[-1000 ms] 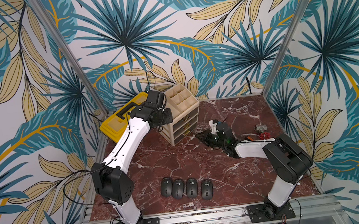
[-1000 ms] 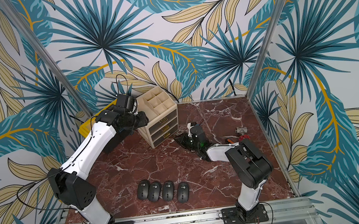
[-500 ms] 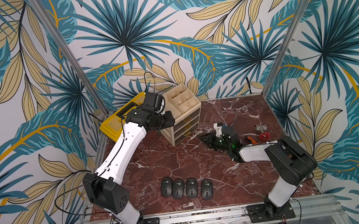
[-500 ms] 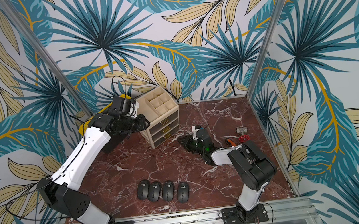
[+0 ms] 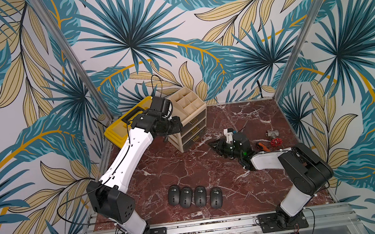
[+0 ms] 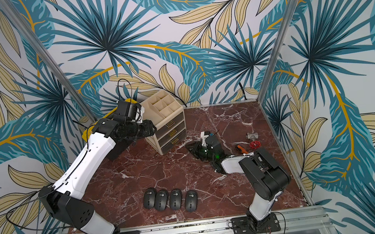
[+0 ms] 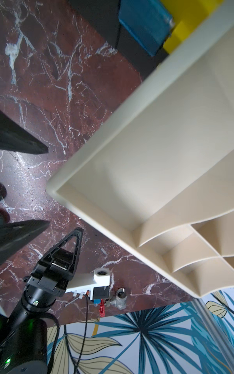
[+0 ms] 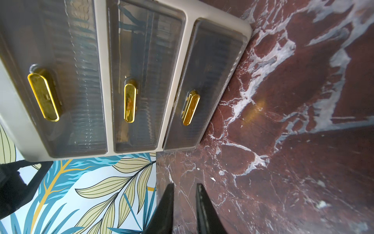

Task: Take the mice out of the drawer
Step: Close the drawer in the storage box, then adjust the storage box at the center of the board.

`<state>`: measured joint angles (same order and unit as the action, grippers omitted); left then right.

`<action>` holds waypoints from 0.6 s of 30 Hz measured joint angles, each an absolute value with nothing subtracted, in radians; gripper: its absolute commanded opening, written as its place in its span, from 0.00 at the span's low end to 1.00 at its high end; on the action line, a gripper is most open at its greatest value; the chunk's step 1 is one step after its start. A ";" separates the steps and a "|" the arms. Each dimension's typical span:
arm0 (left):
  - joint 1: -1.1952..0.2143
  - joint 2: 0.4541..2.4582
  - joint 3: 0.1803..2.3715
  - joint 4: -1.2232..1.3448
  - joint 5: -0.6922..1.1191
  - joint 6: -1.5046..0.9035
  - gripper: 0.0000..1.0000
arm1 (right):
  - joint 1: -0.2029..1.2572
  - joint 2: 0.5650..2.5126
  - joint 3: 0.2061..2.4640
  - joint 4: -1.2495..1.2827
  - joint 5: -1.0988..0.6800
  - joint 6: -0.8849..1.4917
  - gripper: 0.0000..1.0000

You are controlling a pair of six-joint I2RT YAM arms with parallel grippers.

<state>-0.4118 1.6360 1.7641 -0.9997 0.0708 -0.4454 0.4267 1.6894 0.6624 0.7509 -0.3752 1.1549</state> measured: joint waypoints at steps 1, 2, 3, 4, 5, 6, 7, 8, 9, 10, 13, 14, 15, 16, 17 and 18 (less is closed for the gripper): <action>-0.407 1.636 1.787 -1.014 0.056 -0.427 0.57 | 0.427 1.687 0.659 0.751 -0.376 1.152 0.22; -0.399 1.636 1.811 -1.027 0.044 -0.406 0.58 | 0.427 1.686 0.657 0.751 -0.376 1.150 0.22; -0.388 1.636 1.847 -1.040 0.033 -0.381 0.60 | 0.427 1.684 0.655 0.751 -0.377 1.147 0.22; -0.377 1.636 1.882 -1.044 0.021 -0.353 0.62 | 0.427 1.683 0.654 0.751 -0.379 1.144 0.22; -0.369 1.636 1.917 -1.048 0.010 -0.328 0.62 | 0.427 1.683 0.654 0.751 -0.381 1.143 0.22; -0.361 1.637 1.955 -1.051 -0.001 -0.302 0.63 | 0.427 1.683 0.654 0.751 -0.383 1.140 0.22; -0.352 1.640 1.993 -1.055 -0.012 -0.276 0.65 | 0.427 1.683 0.654 0.751 -0.385 1.139 0.22; -0.345 1.645 2.023 -1.056 -0.023 -0.255 0.66 | 0.427 1.683 0.654 0.751 -0.388 1.137 0.22; -0.336 1.654 2.057 -1.057 -0.035 -0.233 0.68 | 0.427 1.683 0.654 0.751 -0.391 1.135 0.22; -0.326 1.668 2.091 -1.056 -0.043 -0.212 0.70 | 0.427 1.683 0.654 0.751 -0.393 1.132 0.22; -0.310 1.725 2.157 -1.051 -0.047 -0.159 0.71 | 0.427 1.683 0.654 0.751 -0.399 1.126 0.22; -0.304 1.749 2.171 -1.049 -0.044 -0.142 0.71 | 0.427 1.683 0.654 0.751 -0.400 1.124 0.22; -0.299 1.779 2.184 -1.046 -0.042 -0.121 0.72 | 0.427 1.683 0.654 0.750 -0.402 1.124 0.22; -0.295 1.811 2.199 -1.044 -0.041 -0.100 0.72 | 0.427 1.683 0.654 0.750 -0.403 1.121 0.22; -0.293 1.839 2.209 -1.041 -0.041 -0.083 0.72 | 0.427 1.683 0.654 0.750 -0.406 1.121 0.22; -0.290 1.874 2.218 -1.038 -0.042 -0.059 0.72 | 0.427 1.683 0.654 0.749 -0.408 1.118 0.22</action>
<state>-0.2901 1.8744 2.2185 -1.0382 -0.0418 -0.0589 0.4267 1.6829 0.6544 0.7494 -0.4076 1.1179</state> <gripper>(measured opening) 0.717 0.222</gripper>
